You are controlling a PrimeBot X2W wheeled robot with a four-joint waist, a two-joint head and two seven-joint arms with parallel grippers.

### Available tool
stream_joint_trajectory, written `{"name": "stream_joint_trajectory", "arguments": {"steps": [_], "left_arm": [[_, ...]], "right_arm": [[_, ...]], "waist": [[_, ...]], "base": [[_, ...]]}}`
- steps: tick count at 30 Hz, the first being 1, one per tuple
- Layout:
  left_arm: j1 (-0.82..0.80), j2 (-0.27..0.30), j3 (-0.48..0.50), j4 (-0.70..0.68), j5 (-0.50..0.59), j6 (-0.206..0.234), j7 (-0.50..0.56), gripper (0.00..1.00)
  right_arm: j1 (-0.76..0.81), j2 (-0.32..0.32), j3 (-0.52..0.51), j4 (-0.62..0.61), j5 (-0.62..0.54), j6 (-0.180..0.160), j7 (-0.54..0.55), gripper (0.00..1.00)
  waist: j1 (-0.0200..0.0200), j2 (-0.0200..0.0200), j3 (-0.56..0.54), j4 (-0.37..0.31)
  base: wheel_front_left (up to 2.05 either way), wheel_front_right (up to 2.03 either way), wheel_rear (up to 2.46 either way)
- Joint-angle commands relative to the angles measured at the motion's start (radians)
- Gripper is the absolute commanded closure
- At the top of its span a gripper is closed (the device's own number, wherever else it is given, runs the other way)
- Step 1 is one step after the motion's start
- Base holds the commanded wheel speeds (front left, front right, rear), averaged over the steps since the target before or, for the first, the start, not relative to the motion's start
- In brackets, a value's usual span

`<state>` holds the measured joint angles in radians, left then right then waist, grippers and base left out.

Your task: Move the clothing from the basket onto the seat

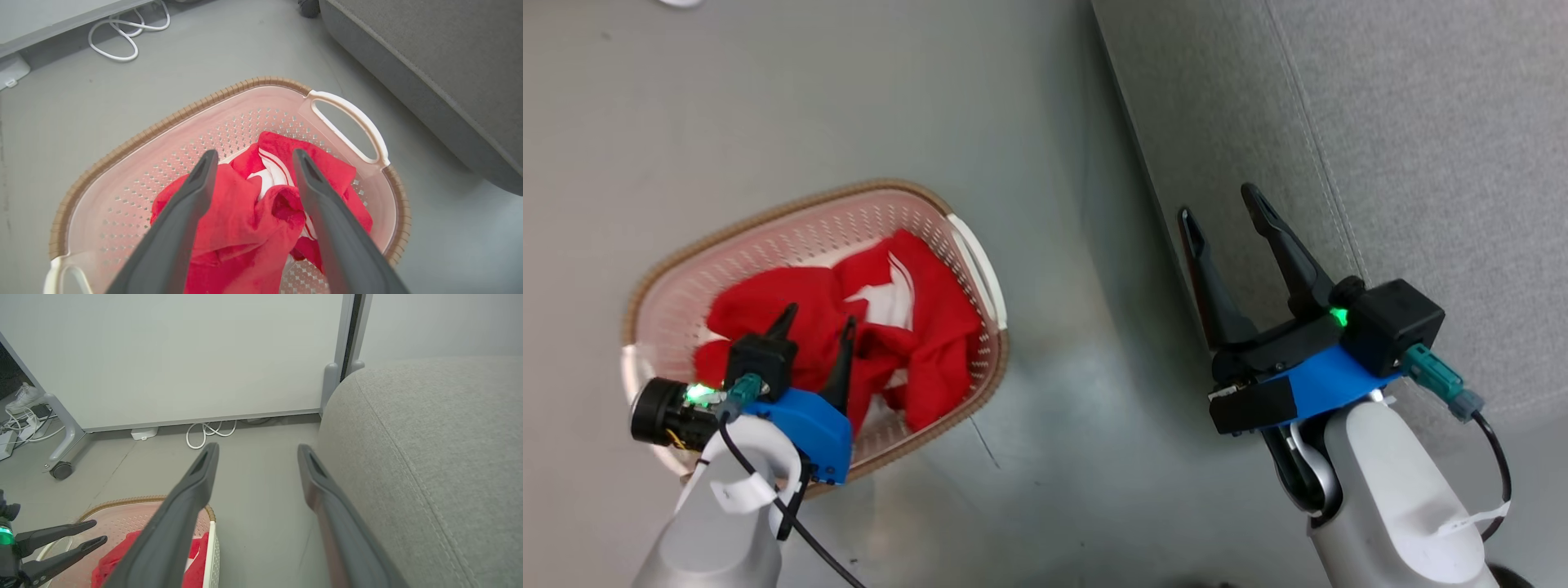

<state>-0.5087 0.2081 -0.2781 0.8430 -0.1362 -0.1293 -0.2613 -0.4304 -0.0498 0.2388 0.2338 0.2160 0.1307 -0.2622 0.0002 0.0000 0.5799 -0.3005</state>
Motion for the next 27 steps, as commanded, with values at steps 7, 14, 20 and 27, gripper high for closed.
{"name": "stream_joint_trajectory", "arguments": {"steps": [7, 14, 20, 27], "left_arm": [[-0.102, 0.050, -0.050, 0.112, -0.032, -0.001, 0.021, 0.00], [-0.144, 0.072, -0.049, 0.206, -0.054, -0.002, 0.070, 0.00], [-0.170, 0.093, -0.039, 0.284, -0.065, 0.023, 0.093, 0.00], [-0.201, 0.092, -0.046, 0.350, -0.074, 0.027, 0.103, 1.00]], "right_arm": [[-0.051, -0.001, 0.025, -0.043, 0.040, 0.000, -0.004, 0.00], [-0.065, -0.001, 0.051, -0.063, 0.080, 0.000, -0.004, 0.00], [-0.067, -0.001, 0.062, -0.065, 0.103, 0.000, -0.004, 0.00], [-0.065, -0.001, 0.057, -0.062, 0.112, 0.000, -0.004, 0.00]], "waist": [[-0.0002, 0.0000, 0.130, -0.081], [-0.0002, 0.0000, 0.172, -0.111], [-0.0002, 0.0000, 0.190, -0.133], [-0.0002, 0.0000, 0.195, -0.145]], "base": [[0.00, 0.00, 0.00], [0.00, 0.00, 0.00], [0.00, 0.00, 0.00], [0.00, 0.00, 0.00]]}}
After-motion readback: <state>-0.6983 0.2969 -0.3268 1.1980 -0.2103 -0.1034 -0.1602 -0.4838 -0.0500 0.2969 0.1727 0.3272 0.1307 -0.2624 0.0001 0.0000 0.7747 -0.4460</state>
